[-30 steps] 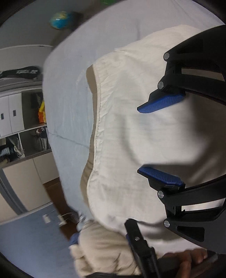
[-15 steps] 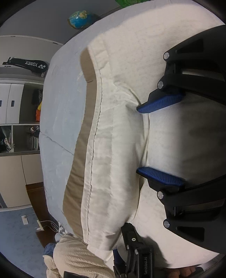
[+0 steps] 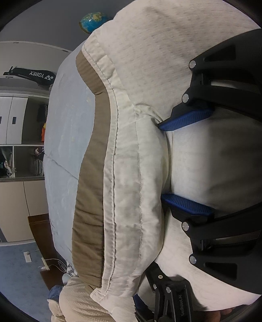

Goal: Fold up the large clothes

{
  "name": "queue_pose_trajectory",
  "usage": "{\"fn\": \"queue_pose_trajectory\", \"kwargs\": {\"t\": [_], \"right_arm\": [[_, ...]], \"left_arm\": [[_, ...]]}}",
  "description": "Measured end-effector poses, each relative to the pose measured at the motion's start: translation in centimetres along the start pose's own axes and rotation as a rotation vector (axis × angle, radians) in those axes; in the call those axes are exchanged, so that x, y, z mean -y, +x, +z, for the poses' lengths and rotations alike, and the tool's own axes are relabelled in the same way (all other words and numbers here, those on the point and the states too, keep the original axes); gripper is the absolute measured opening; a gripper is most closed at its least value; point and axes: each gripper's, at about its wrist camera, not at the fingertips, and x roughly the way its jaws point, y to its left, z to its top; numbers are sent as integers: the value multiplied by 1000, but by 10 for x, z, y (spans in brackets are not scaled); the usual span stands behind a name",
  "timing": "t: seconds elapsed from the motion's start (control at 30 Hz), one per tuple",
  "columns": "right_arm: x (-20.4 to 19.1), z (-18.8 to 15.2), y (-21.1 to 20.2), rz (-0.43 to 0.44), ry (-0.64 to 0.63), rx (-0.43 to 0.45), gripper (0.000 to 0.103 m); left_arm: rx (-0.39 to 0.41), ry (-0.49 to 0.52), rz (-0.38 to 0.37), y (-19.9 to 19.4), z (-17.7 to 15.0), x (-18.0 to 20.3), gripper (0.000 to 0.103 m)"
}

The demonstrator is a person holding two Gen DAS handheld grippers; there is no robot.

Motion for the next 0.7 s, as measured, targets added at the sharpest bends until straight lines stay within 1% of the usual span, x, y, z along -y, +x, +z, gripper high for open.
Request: {"fn": "queue_pose_trajectory", "kwargs": {"t": [0.13,0.3,0.43,0.53,0.6,0.63,0.7], "right_arm": [[1,-1,4,10,6,-7,61],[3,2,7,18,10,-24,61],[5,10,9,27,11,-55,61],[6,15,1,44,18,-73,61],[9,19,-10,67,15,-58,61],[11,21,-17,78,18,-43,61],[12,27,-32,94,27,7,61]], "left_arm": [[-1,0,4,-1,-5,4,99],[-23,1,2,1,0,4,99],[-70,7,-3,1,6,2,98],[-108,17,-29,-6,15,-1,97],[-89,23,-65,-19,21,-6,94],[-61,32,-80,-28,23,-8,92],[-1,47,-77,-42,27,-13,90]]}}
